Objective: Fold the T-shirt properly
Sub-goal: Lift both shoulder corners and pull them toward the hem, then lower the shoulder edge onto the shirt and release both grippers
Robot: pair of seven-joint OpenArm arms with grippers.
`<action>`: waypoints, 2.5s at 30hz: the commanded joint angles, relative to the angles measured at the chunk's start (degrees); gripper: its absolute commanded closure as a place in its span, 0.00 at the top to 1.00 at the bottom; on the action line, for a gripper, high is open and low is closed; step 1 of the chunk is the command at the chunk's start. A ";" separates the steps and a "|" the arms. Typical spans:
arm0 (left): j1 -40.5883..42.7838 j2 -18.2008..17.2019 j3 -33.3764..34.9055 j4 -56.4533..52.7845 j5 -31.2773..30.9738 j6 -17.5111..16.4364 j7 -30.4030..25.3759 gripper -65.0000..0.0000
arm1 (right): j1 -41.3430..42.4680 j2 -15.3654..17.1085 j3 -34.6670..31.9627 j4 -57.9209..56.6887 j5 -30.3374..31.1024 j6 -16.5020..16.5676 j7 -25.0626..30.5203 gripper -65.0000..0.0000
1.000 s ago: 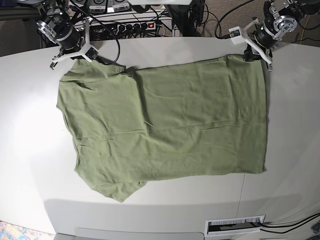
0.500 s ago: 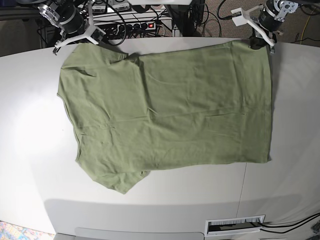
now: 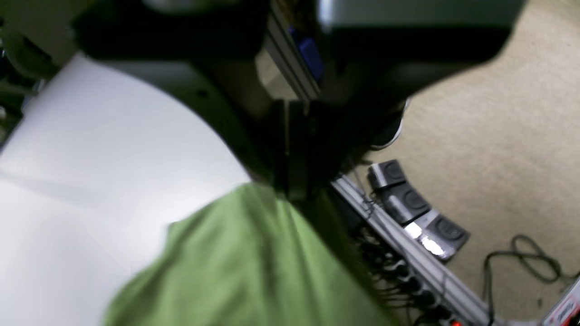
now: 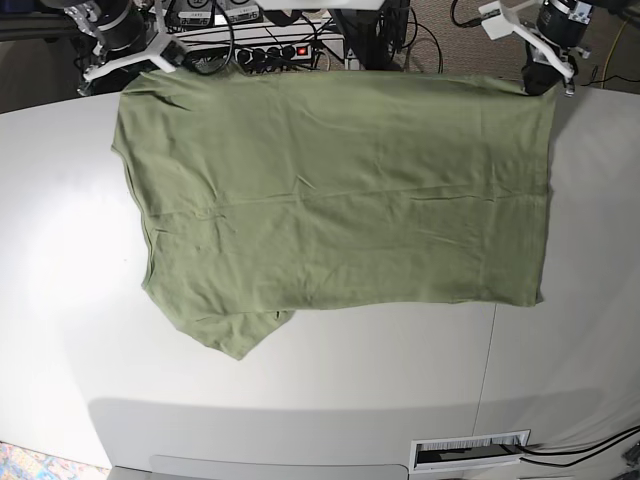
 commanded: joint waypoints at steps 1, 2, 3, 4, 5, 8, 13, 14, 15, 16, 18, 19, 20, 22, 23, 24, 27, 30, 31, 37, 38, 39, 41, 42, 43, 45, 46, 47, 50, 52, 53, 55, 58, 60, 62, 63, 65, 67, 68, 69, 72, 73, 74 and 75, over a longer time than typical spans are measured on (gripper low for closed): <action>0.85 -0.74 -1.22 0.90 0.87 1.25 -0.15 0.00 | -0.31 0.57 0.98 0.79 0.85 -0.48 0.70 0.00; 0.81 -0.74 -1.92 0.90 0.83 1.40 -0.68 0.00 | 0.20 0.59 1.51 0.79 1.75 -0.48 1.31 0.00; 0.74 -0.74 -2.69 0.90 0.70 1.53 -1.29 0.00 | 1.07 0.57 1.86 0.79 2.27 -0.48 1.57 0.00; 0.74 -0.74 -3.54 0.90 0.66 2.21 -2.45 0.00 | 2.12 0.57 1.88 0.79 2.58 -0.48 1.88 0.00; 0.74 -0.72 -4.39 0.90 0.63 2.89 -3.48 0.00 | 3.32 0.57 1.86 0.79 3.15 -0.48 2.25 0.00; -0.70 -0.72 -5.97 0.90 -0.59 3.69 -5.68 0.00 | 6.82 0.55 1.86 0.79 5.38 -0.46 3.58 0.00; -6.60 0.02 -5.88 0.83 -8.81 3.67 -9.01 0.00 | 10.73 -0.17 1.86 0.79 5.64 -0.44 4.83 0.00; -7.52 0.35 -5.88 0.83 -9.53 3.67 -9.44 0.00 | 11.43 -0.59 1.86 0.79 5.66 -0.46 4.94 0.00; -8.61 0.72 -5.88 0.83 -9.84 3.67 -9.55 0.00 | 12.11 -1.18 1.86 0.79 5.66 -0.46 5.11 0.00; -9.68 1.01 -5.88 0.83 -10.19 3.67 -9.57 0.00 | 12.87 -1.68 1.86 0.79 5.68 -0.44 5.46 0.00; -11.58 1.49 -5.88 0.81 -11.93 3.67 -9.64 0.00 | 14.40 -2.80 1.86 0.79 5.88 -0.46 6.10 0.00; -12.37 1.92 -5.88 0.72 -12.98 3.69 -9.66 0.00 | 15.19 -3.39 1.86 0.79 5.88 -0.46 6.21 0.00; -12.94 2.49 -5.88 0.52 -14.12 3.69 -9.88 0.00 | 16.00 -3.85 1.81 0.79 5.90 -0.44 6.36 0.00; -14.14 4.00 -5.88 -0.50 -14.95 3.67 -10.64 0.00 | 17.46 -4.94 1.81 0.79 5.88 -0.44 6.58 0.00; -14.73 4.87 -5.88 -1.33 -15.04 3.67 -10.99 0.00 | 18.03 -5.57 1.81 0.79 5.88 -0.44 6.69 0.00; -15.50 5.73 -5.88 -2.34 -15.06 3.67 -11.15 0.00 | 18.49 -6.23 1.81 0.79 5.86 -0.44 6.97 0.00; -17.86 7.78 -5.79 -5.92 -15.06 3.67 -12.31 0.00 | 19.56 -8.02 1.81 0.79 5.86 -0.42 7.56 0.00; -19.76 9.40 -5.79 -8.76 -15.30 3.69 -13.05 0.00 | 20.52 -8.98 1.81 0.79 5.86 -0.44 8.17 0.00; -20.09 9.75 -5.79 -9.27 -15.67 3.65 -13.22 0.00 | 20.83 -8.98 1.81 0.79 5.84 -0.44 8.41 0.00; -20.33 10.99 -5.79 -9.86 -16.92 3.67 -13.94 0.00 | 25.53 -8.96 1.81 -4.48 5.88 -0.44 9.88 0.00; -20.33 10.99 -5.79 -9.86 -17.29 3.65 -13.99 0.00 | 26.29 -8.98 1.81 -5.38 5.88 -0.46 9.99 0.00; -20.33 10.99 -5.79 -9.86 -17.64 3.65 -14.47 0.00 | 26.88 -8.96 1.81 -6.12 5.88 -0.46 9.99 0.00; -20.35 11.02 -5.79 -9.97 -17.92 3.65 -15.13 0.00 | 27.89 -8.96 1.81 -7.52 5.90 -0.46 10.01 0.00; -20.35 10.99 -5.79 -10.10 -18.08 3.67 -15.43 0.00 | 28.20 -8.96 1.81 -8.04 5.90 -0.46 10.08 0.00; -20.35 11.02 -5.79 -10.40 -18.08 3.65 -15.45 0.00 | 28.46 -8.96 1.81 -8.46 5.90 -0.46 10.38 0.00; -20.52 11.15 -5.79 -11.32 -18.08 3.65 -15.87 0.00 | 29.00 -8.94 1.81 -9.09 5.90 -0.46 10.64 0.00; -20.83 11.41 -5.79 -11.96 -18.25 3.67 -15.85 0.00 | 29.40 -8.96 1.81 -9.31 5.88 -0.46 10.69 0.00; -21.29 11.85 -5.79 -12.59 -18.56 3.67 -15.85 0.00 | 29.83 -8.96 1.81 -9.42 5.90 -0.46 10.82 0.00; -22.64 13.42 -5.79 -13.99 -19.50 3.65 -16.06 0.00 | 30.88 -8.96 1.81 -9.53 5.92 -0.44 10.86 0.00; -23.43 14.34 -5.79 -14.73 -20.44 3.61 -16.55 0.00 | 31.43 -8.98 1.81 -9.53 5.90 -0.46 10.97 0.00; -23.82 14.71 -5.77 -15.08 -20.81 3.50 -16.85 0.00 | 31.65 -8.98 1.81 -9.66 5.90 -0.46 10.99 0.00; -24.22 15.30 -5.77 -15.58 -20.85 3.50 -17.29 0.00 | 32.26 -9.01 1.81 -10.49 5.88 -0.46 11.15 0.00; -24.33 16.00 -5.77 -15.96 -20.85 3.48 -18.03 0.00 | 33.48 -9.09 1.81 -12.15 5.90 -0.46 11.28 0.00; -24.30 16.31 -5.77 -15.96 -20.90 3.48 -18.38 0.00 | 34.25 -9.11 1.81 -12.92 6.29 -0.46 11.47 0.00; -24.30 16.44 -5.77 -15.96 -20.87 3.48 -18.43 0.00 | 34.75 -9.11 1.81 -13.27 6.95 -0.46 11.39 0.00; -24.33 16.52 -5.79 -15.96 -20.85 3.48 -18.40 0.00 | 34.75 -9.11 1.81 -13.27 7.19 -0.46 11.41 0.00; -24.33 16.57 -5.79 -15.96 -21.11 3.48 -18.47 0.00 | 34.75 -9.11 1.81 -13.27 7.41 -0.46 11.37 0.00; -24.33 16.57 -5.79 -15.96 -22.69 3.48 -18.88 0.00 | 34.75 -9.11 1.81 -13.27 7.37 -0.44 11.17 0.00; -24.33 16.57 -5.79 -15.96 -23.17 3.48 -19.06 0.00 | 34.75 -9.11 1.81 -13.27 7.34 -0.44 11.04 0.00; -24.37 16.57 -5.79 -15.96 -23.45 3.48 -19.06 0.00 | 34.75 -9.11 1.81 -13.27 7.34 -0.46 11.04 0.00; -24.85 16.57 -5.79 -15.96 -24.09 3.48 -19.02 0.00 | 34.75 -9.11 1.81 -13.27 6.84 -0.44 10.99 0.00; -24.96 16.59 -5.79 -15.96 -24.44 3.45 -19.02 0.01 | 34.75 -9.11 1.81 -13.27 6.36 -0.44 10.99 0.00; -24.98 16.57 -5.79 -15.96 -24.70 3.45 -19.04 0.08 | 34.75 -9.11 1.81 -13.27 5.81 -0.44 10.97 0.01; -24.96 16.57 -5.79 -15.96 -24.74 3.45 -19.04 0.16 | 34.75 -9.11 1.81 -13.27 5.40 -0.46 10.99 0.08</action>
